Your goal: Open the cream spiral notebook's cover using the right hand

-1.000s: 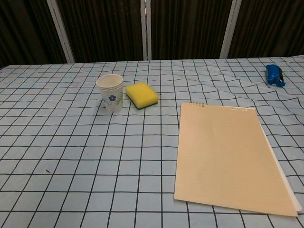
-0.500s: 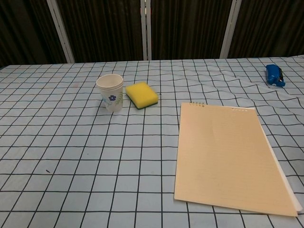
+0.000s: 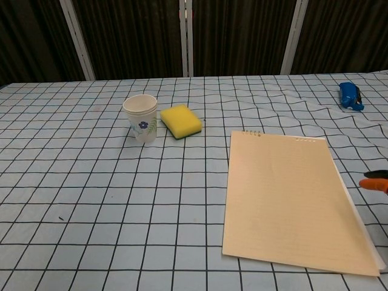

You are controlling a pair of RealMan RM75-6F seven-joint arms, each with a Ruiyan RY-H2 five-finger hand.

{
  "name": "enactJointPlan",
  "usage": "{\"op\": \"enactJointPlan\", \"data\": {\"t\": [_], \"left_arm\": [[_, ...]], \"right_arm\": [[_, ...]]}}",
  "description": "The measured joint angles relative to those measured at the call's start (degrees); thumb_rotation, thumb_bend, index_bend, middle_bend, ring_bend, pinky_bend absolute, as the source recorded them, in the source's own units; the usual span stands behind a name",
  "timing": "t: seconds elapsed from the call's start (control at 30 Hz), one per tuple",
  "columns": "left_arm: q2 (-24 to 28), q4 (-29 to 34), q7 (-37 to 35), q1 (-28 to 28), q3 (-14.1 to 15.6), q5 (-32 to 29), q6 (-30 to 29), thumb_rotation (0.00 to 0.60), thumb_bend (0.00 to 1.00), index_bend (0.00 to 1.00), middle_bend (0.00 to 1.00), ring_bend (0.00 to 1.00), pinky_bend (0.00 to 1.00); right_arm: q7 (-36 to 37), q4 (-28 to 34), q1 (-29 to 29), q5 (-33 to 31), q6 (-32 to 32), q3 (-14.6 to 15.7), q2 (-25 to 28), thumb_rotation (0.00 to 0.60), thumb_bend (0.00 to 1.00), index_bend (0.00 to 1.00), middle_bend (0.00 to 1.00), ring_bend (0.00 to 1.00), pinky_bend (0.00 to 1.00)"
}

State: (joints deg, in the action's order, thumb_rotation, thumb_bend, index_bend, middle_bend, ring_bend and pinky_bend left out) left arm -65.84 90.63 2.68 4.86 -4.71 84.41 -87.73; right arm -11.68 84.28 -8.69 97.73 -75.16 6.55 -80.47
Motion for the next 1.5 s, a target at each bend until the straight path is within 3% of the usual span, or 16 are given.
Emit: {"op": "enactJointPlan", "data": {"t": [0.47,1.5], "left_arm": [[0.1,0.2,-0.5,0.0,-0.2,0.0,-0.2,0.600,0.14,0.00,0.00,0.00,0.00],[0.1,0.4,-0.4,-0.1,-0.2,0.3,-0.8,0.600,0.14,0.00,0.00,0.00,0.00]], "right_arm": [[-3.4,0.6,-1.6,-0.7,3.3,0.0,-4.6,0.600,0.20,0.05,0.00,0.00,0.00],[-4.8,-0.9,-2.5,-3.9,5.5,-0.3,-6.0,0.600,0.23,0.05,0.00,0.00,0.00]]}}
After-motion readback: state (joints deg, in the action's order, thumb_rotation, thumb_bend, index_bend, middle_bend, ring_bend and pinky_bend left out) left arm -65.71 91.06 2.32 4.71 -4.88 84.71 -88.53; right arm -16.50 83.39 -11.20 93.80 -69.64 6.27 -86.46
